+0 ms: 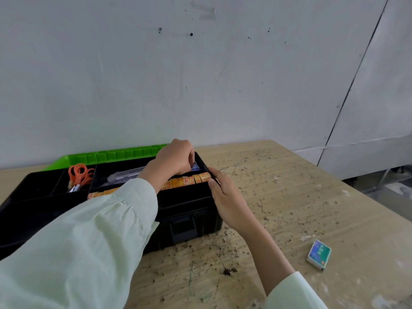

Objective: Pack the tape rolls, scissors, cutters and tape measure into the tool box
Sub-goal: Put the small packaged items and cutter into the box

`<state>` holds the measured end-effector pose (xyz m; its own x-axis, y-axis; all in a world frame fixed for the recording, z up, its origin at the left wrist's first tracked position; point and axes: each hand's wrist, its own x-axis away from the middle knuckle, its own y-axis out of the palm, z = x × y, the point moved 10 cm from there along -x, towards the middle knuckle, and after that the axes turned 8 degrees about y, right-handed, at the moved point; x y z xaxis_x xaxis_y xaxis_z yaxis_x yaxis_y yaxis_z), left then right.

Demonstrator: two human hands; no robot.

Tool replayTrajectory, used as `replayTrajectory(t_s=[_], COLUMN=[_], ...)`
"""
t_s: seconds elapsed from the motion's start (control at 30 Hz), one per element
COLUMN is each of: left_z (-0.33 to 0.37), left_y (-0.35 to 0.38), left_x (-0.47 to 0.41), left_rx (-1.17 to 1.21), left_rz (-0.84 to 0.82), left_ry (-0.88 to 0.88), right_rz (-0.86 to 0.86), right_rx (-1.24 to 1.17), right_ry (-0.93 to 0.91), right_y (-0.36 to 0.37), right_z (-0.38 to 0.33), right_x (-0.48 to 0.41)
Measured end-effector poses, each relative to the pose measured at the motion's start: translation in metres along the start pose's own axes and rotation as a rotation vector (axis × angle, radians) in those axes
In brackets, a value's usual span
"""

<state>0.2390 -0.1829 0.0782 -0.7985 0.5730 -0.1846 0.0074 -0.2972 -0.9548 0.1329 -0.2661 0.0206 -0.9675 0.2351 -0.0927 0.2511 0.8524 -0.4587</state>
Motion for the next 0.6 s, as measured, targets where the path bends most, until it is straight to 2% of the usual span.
replayTrajectory(t_s=[0.2,0.4,0.5,0.53,0.6], left_z=[-0.001,0.008,0.033,0.044,0.063], left_y=[-0.002,-0.006,-0.013,-0.011,0.005], left_x=[-0.002,0.009,0.039,0.051,0.073], left_rx=[-0.09,-0.066,-0.049,-0.078,-0.123], left_rz=[0.075,0.024,0.109,0.133,0.079], left_ry=[-0.008,0.012,0.035,0.049,0.064], right_rz=[0.004,-0.005,-0.034,-0.004,0.137], right_rx=[-0.002,0.026,0.018,-0.008,0.003], right_ry=[0.005,0.006,-0.028,-0.031,-0.016], right_y=[0.0,0.001,-0.005,-0.014,-0.043], right_z=[0.002,0.001,-0.004,-0.004,0.004], right_x=[-0.001,0.001,0.012,0.016,0.026])
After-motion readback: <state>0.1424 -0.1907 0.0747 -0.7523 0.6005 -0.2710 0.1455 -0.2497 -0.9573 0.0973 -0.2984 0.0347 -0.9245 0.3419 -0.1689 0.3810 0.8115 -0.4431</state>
